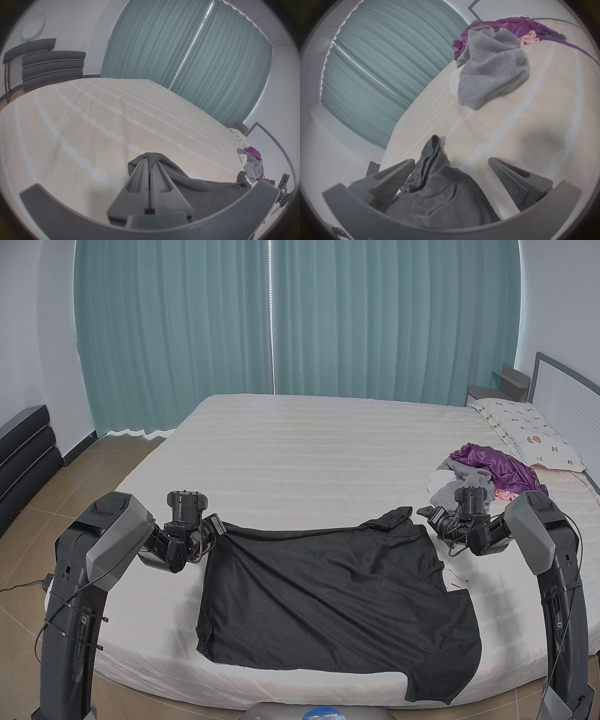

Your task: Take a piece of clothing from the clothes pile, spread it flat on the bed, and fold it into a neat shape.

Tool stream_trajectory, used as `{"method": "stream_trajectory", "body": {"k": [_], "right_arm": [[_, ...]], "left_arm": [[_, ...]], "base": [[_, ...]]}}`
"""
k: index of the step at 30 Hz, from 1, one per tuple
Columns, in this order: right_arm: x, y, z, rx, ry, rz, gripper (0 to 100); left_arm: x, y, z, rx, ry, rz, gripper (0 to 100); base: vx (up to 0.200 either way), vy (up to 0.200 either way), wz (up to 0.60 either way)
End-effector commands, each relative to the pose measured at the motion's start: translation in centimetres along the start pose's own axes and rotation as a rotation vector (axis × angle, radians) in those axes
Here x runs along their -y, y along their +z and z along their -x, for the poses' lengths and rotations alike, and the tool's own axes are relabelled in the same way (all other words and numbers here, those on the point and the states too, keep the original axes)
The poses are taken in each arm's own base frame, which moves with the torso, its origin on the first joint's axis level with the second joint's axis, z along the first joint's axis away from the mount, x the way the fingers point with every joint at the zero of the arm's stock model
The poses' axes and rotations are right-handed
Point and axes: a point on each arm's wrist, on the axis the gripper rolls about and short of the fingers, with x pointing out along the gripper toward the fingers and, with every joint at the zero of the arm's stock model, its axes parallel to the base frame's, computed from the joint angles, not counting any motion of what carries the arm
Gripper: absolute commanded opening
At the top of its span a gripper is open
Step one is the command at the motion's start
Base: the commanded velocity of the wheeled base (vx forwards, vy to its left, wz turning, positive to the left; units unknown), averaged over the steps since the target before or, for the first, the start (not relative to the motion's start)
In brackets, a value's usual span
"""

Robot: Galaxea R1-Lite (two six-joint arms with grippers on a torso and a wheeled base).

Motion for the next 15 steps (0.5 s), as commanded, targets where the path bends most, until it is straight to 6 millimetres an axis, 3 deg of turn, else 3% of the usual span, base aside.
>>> {"method": "stream_trajectory", "body": {"k": [1,11,12,15], "right_arm": [[0.3,-0.4,-0.5,-0.01,-0.006,-0.001,100],[0.1,-2.5,-2.2,-0.054,-0.02,0.014,100],[0.1,-2.7,-2.4,-0.056,-0.021,0.017,0],[-0.2,-2.4,-2.4,-0.041,-0.012,0.015,0]], "left_arm": [[0.1,-0.4,-0.2,-0.006,-0.001,-0.003,0],[0.0,-0.8,-0.4,-0.012,0.0,-0.005,0],[0.0,-0.8,-0.4,-0.011,0.002,-0.004,0],[0.0,-0.7,-0.3,-0.009,0.003,-0.004,0]], "base": [[0.0,0.0,0.0],[0.0,0.0,0.0],[0.0,0.0,0.0],[0.0,0.0,0.0]]}}
